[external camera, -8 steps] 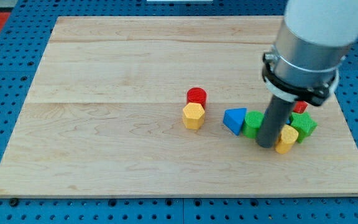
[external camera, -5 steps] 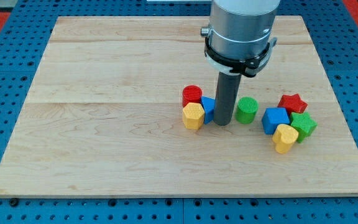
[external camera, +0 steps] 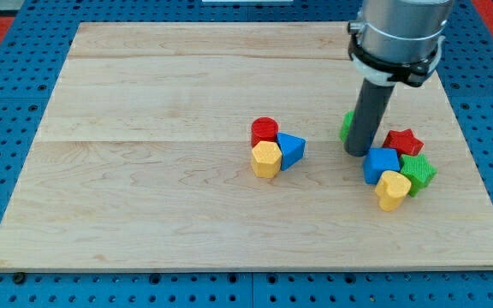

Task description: Move the green circle to the top right

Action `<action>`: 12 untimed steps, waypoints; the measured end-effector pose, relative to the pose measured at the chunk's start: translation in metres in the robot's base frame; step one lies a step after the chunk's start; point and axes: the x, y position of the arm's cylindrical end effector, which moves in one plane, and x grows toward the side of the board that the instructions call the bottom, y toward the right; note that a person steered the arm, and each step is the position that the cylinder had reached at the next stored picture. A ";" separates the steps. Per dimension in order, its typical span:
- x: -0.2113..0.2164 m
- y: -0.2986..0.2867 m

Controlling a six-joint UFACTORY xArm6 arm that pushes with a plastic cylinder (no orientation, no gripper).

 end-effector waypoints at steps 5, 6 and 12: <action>-0.043 -0.027; -0.080 -0.026; -0.144 0.089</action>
